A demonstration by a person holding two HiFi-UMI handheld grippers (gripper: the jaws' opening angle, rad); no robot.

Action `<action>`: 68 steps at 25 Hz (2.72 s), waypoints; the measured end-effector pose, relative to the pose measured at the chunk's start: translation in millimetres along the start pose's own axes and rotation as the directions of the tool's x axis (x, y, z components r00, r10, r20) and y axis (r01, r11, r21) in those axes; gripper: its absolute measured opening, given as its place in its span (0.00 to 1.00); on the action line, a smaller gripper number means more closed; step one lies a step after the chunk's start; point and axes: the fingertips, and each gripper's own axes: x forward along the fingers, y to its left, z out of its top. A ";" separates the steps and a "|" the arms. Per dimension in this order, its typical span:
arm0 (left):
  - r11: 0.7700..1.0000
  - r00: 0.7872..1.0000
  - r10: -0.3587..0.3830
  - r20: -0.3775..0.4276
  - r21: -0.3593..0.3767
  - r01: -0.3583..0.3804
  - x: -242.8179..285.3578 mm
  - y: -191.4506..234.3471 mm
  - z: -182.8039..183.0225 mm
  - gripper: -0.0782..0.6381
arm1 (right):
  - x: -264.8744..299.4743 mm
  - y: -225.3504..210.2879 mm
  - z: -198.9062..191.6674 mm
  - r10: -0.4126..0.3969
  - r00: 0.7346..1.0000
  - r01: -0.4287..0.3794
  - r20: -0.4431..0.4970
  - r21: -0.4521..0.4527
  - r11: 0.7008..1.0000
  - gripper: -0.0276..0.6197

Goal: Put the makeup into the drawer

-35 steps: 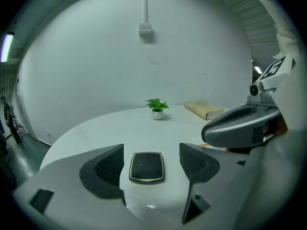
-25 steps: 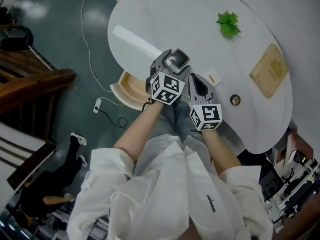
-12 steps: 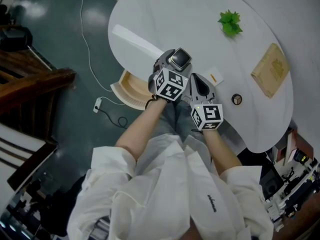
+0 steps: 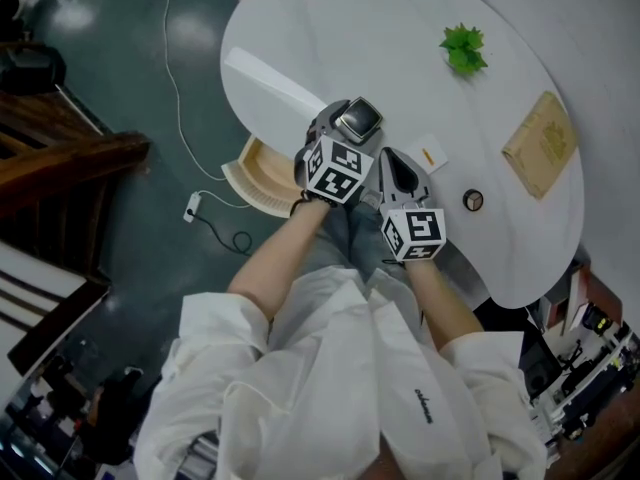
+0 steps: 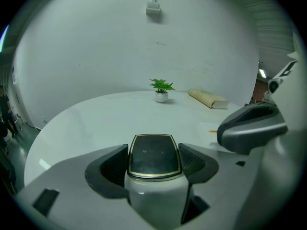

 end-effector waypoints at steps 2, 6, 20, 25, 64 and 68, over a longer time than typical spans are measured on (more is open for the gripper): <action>1.000 1.000 -0.003 0.013 -0.006 0.003 -10.2 1.7 1.6 0.58 | 0.6 4.6 0.3 0.010 1.000 -0.010 -0.003 -0.002 1.000 0.07; 1.000 0.999 -0.001 0.039 0.000 0.001 -39.2 7.6 -2.6 0.58 | 1.6 21.1 -2.3 0.043 0.999 -0.043 -0.014 -0.013 0.999 0.07; 0.995 0.995 0.089 0.040 -0.049 -0.087 -154.9 39.6 -76.6 0.58 | 18.7 124.6 -31.8 0.286 0.951 -0.297 -0.122 -0.087 0.951 0.07; 0.995 0.995 0.094 -0.027 -0.030 -0.094 -182.4 45.2 -126.6 0.58 | 20.5 162.7 -53.6 0.354 0.918 -0.376 -0.180 -0.107 0.920 0.07; 0.417 0.746 -0.338 -0.575 0.619 0.666 -63.3 6.8 -287.2 0.59 | 79.5 161.4 -199.0 0.242 0.888 -0.331 -0.392 -0.177 0.927 0.07; 0.371 0.715 -0.328 -0.618 0.612 0.699 -50.2 11.4 -300.4 0.59 | 82.3 161.8 -205.3 0.239 0.887 -0.324 -0.395 -0.164 0.932 0.07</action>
